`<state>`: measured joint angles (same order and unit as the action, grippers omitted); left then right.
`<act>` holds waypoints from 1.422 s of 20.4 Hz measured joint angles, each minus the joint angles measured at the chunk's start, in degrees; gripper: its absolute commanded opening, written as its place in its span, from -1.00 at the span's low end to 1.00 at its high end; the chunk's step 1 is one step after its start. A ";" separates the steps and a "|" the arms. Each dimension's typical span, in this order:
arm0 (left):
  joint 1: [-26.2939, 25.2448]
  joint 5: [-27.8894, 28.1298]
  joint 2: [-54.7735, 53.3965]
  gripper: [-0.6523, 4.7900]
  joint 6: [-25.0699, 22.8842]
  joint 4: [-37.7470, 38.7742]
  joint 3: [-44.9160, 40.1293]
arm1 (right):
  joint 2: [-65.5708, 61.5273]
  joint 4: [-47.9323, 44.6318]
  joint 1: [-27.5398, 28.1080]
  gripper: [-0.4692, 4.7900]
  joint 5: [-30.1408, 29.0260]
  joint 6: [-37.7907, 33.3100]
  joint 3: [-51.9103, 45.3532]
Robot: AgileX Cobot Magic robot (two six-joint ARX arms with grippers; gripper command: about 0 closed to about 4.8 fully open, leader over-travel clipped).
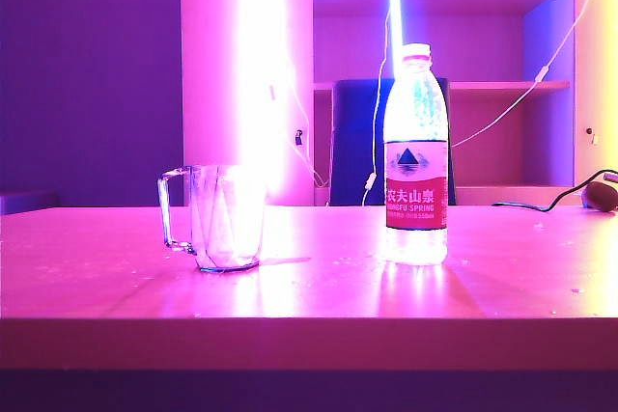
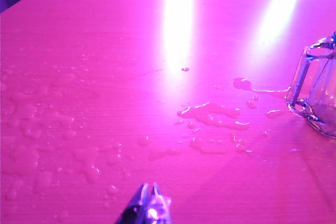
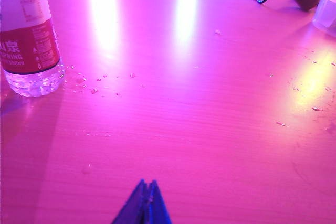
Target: Pick up the mineral water bottle on the table and pour water into the mug until it's half full.
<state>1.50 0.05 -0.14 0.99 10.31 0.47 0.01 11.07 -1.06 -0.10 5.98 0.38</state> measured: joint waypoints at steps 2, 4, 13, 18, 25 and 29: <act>0.00 0.00 0.00 -0.78 0.00 0.00 0.00 | 0.00 0.00 -0.02 -0.84 0.00 0.00 0.00; 0.00 0.00 0.00 -0.78 0.00 0.00 0.00 | 0.00 0.00 -0.02 -0.84 0.00 0.00 0.00; 0.00 0.00 0.02 -0.78 0.00 0.00 0.00 | 0.00 0.00 0.00 -0.84 0.09 -2.73 0.00; 0.02 -0.87 -0.02 -0.78 0.02 1.38 2.29 | 0.00 -0.15 0.00 -0.84 -1.09 -3.72 0.00; 0.02 -17.29 -1.84 -0.78 0.20 11.13 26.18 | -0.04 -3.80 0.00 -0.54 -6.19 -19.47 14.97; 0.02 -26.16 -9.38 -0.78 0.22 22.10 31.45 | -3.15 4.72 -0.04 -0.11 -16.79 -3.32 31.21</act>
<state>1.52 -26.11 -9.52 1.21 32.40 31.92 -3.14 15.79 -1.10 -16.88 2.66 31.59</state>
